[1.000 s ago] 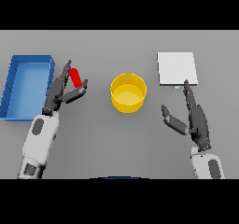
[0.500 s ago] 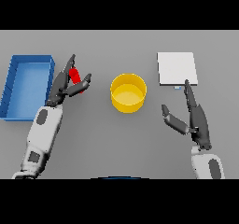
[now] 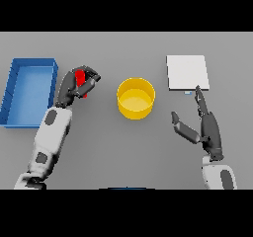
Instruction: Pick up the red beaker and tilt it to pour out 1 green nut into yellow bowl. Pick up the yellow bowl and place it on the metallic measuring scale.
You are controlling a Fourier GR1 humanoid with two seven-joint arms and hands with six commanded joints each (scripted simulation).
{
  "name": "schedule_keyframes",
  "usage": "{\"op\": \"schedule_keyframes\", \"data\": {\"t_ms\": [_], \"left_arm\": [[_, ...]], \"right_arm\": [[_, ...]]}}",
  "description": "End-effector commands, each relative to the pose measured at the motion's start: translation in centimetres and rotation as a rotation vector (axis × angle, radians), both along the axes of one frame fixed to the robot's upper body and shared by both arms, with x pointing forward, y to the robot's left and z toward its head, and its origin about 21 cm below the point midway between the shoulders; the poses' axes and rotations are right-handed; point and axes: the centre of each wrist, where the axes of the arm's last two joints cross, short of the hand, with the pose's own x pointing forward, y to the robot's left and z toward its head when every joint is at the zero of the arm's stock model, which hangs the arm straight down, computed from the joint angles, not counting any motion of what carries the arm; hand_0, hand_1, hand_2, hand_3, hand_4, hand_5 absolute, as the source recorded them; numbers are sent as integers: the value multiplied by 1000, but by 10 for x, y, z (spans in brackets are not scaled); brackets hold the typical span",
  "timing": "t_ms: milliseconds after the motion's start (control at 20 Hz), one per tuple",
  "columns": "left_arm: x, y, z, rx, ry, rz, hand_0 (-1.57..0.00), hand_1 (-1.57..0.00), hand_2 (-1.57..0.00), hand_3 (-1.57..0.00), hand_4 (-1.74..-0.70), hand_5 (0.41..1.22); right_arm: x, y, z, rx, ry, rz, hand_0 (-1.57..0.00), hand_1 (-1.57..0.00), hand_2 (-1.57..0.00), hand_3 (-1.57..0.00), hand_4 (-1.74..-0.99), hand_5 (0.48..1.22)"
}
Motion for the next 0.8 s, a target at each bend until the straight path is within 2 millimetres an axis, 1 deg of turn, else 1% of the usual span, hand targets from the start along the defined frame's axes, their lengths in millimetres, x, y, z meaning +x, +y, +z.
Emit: {"op": "schedule_keyframes", "data": {"t_ms": [0, 50, 100, 150, 250, 300, 350, 400, 450, 500, 550, 600, 650, 700, 750], "left_arm": [[-1, 0, 0, 9, -4, -13, -1199, -1214, -1228, -1093, -1571, 1106], [-3, -1, 0, 13, -3, -22, -1273, -1285, -1296, -1189, -1544, 1129], [-4, -4, 0, 7, 3, -17, -1333, -1343, -1351, -1265, -1523, 1148], [-4, -5, 1, 13, 10, -9, -1380, -1388, -1395, -1326, -1505, 1162], [-5, -11, 2, -13, -10, 2, -1449, -1454, -1458, -1414, -1590, 1151], [-2, -9, 6, -30, -30, 20, -1473, -1477, -1481, -1446, -1620, 1140], [-2, -8, 9, -51, -58, 31, -1493, -1496, -1499, -1471, -1644, 1132], [-4, -9, 11, -65, -76, 39, -1509, -1511, -1513, -1491, -1664, 1128], [-3, -9, 13, -77, -83, 47, -1521, -1523, -1525, -1507, -1679, 1122], [-2, -10, 19, -69, -100, 51, -1531, -1533, -1534, -1520, -1692, 1118], [-2, -7, 24, -61, -113, 50, -1539, -1540, -1542, -1530, -1701, 1114], [-3, -9, 30, -47, -139, 28, -1545, -1546, -1547, -1538, -1709, 1114], [0, -9, 39, -16, -148, 15, -1551, -1551, -1552, -1545, -1716, 1114], [0, -9, 47, 28, -161, -6, -1555, -1555, -1556, -1550, -1721, 1114], [-1, -12, 54, 76, -173, -35, -1558, -1558, -1559, -1554, -1725, 1117]], "right_arm": [[0, -3, 2, 0, -3, -9, 1, 1, 1, 1, -1250, 643], [1, -7, -1, 8, 2, -14, 1, 1, 1, 1, -1254, 644], [4, -4, 1, 9, -1, -5, 1, 1, 1, 1, -1259, 646], [4, -6, 5, 5, -10, -8, 1, 1, 1, 1, -1257, 645], [1, -5, 5, 16, -9, 1, 1, 1, 1, 1, -1257, 643], [3, -3, 2, 18, 8, -2, 1, 1, 1, 1, -1260, 643], [3, -6, 5, 11, -11, -7, 1, 1, 1, 1, -1262, 646], [0, -3, 4, 5, -16, -6, 1, 1, 1, 1, -1258, 646], [2, -1, 4, 2, -10, -4, 1, 1, 1, 1, -1258, 646], [2, -2, 1, -1, -1, -3, 1, 1, 1, 1, -1259, 647], [2, -3, 3, -7, -14, -3, 1, 1, 1, 1, -1259, 649], [2, -3, 5, -8, -24, -2, 1, 1, 1, 1, -1263, 652], [3, -3, 4, -7, -15, -5, 1, 1, 1, 1, -1263, 654], [2, -5, 4, -11, -25, 4, 1, 1, 1, 1, -1262, 658], [2, -6, 2, -13, -19, 8, 1, 1, 1, 1, -1261, 661]]}}
